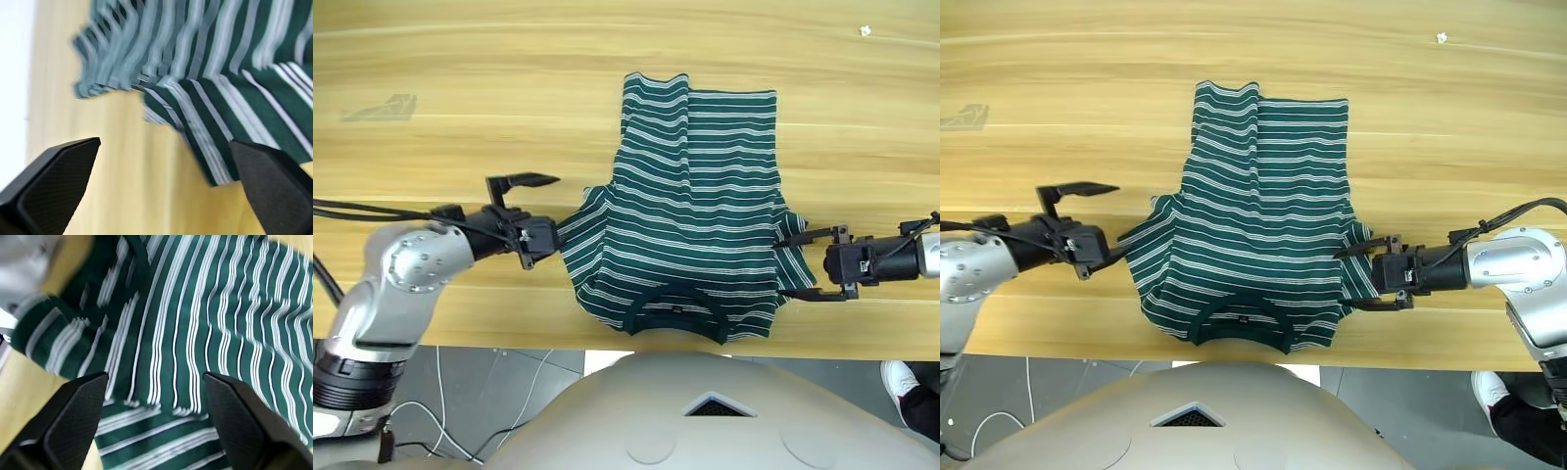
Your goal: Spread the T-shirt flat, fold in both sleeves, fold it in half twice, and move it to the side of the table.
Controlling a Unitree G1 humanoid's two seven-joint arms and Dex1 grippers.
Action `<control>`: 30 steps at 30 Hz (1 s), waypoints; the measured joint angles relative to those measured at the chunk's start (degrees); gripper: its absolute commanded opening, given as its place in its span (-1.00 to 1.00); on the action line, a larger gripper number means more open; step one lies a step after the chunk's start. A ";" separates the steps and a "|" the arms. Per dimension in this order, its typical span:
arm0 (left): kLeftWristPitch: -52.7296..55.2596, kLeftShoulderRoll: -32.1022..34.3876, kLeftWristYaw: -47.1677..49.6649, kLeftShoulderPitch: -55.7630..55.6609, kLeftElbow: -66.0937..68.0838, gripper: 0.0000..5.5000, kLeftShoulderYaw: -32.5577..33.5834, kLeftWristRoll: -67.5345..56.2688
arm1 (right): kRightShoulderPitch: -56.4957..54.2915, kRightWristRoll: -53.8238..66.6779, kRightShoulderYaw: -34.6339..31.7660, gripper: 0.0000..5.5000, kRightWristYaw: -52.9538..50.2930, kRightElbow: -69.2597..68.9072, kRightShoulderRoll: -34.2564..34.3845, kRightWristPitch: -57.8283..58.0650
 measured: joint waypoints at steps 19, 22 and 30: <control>-5.47 -2.15 7.74 -1.70 7.15 0.78 -3.61 5.34 | -5.77 -20.98 2.03 0.30 -10.94 15.68 5.33 -13.71; -7.12 -1.00 10.67 0.06 7.84 0.78 -2.80 7.28 | -6.44 -22.79 1.04 0.30 -10.98 17.68 2.84 -13.66; -5.94 -1.36 14.02 8.48 -4.81 0.78 -5.90 15.50 | -0.51 -17.89 0.28 0.30 -5.43 9.14 -0.15 -11.29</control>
